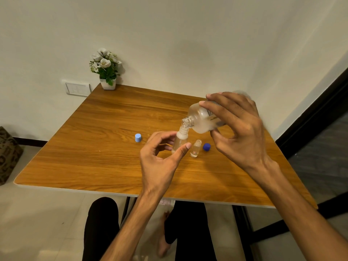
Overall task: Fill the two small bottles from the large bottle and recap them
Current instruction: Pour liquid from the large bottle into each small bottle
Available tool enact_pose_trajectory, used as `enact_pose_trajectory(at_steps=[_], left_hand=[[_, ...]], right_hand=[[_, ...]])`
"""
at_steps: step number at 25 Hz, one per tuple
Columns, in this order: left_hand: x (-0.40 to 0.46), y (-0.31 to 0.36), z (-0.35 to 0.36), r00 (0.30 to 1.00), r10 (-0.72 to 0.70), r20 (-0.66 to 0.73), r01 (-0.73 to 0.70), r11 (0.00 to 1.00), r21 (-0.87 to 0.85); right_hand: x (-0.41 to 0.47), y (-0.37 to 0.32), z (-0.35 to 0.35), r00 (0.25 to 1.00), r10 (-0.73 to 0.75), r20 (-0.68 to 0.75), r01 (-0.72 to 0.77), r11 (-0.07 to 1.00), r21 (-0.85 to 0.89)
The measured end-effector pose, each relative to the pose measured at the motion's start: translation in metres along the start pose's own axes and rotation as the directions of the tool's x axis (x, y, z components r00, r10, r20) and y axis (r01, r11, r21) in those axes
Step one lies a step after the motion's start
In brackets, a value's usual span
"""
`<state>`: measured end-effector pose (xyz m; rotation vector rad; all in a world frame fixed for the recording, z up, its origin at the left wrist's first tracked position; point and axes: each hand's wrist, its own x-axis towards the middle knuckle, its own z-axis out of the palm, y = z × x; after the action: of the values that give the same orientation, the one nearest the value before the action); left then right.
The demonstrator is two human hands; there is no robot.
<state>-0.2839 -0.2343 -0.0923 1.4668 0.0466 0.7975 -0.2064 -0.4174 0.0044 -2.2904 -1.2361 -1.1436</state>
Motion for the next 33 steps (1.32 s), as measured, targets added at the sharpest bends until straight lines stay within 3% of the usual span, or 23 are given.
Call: enact_pose_trajectory(at_steps=[7,13,15,18,22,26,29,31,33], left_hand=[[0.002,-0.019,0.000,0.999,-0.044,-0.002,0.044,0.997,0.067],[0.015,-0.061,-0.014,0.985,-0.168,-0.042,0.173,0.932,0.319],[0.020,-0.073,-0.018,0.974,-0.224,-0.029,0.217,0.894,0.393],[0.022,-0.084,-0.021,0.959,-0.283,-0.027,0.260,0.838,0.480],[0.023,-0.092,-0.026,0.957,-0.287,-0.044,0.270,0.823,0.500],[0.018,-0.083,-0.017,0.974,-0.226,-0.026,0.204,0.812,0.547],[0.017,-0.057,-0.002,0.999,0.048,0.011,-0.046,0.835,0.548],[0.025,-0.037,0.026,0.968,0.198,0.154,-0.251,0.800,0.545],[0.038,-0.024,0.065,0.908,0.179,0.380,-0.390,0.694,0.606]], right_hand=[[-0.048,-0.015,0.028,0.922,0.385,0.041,-0.386,0.909,0.157],[-0.086,-0.008,0.054,0.649,0.747,0.146,-0.722,0.543,0.429],[-0.102,-0.001,0.062,0.576,0.802,0.157,-0.753,0.446,0.483],[-0.121,0.008,0.069,0.518,0.842,0.150,-0.773,0.386,0.503],[-0.127,0.009,0.074,0.526,0.836,0.155,-0.756,0.377,0.535],[-0.140,0.013,0.075,0.490,0.861,0.140,-0.753,0.336,0.566],[-0.141,0.015,0.073,0.480,0.866,0.139,-0.747,0.320,0.582],[-0.145,0.020,0.071,0.475,0.871,0.126,-0.745,0.322,0.584],[-0.150,0.026,0.068,0.470,0.877,0.105,-0.739,0.325,0.591]])
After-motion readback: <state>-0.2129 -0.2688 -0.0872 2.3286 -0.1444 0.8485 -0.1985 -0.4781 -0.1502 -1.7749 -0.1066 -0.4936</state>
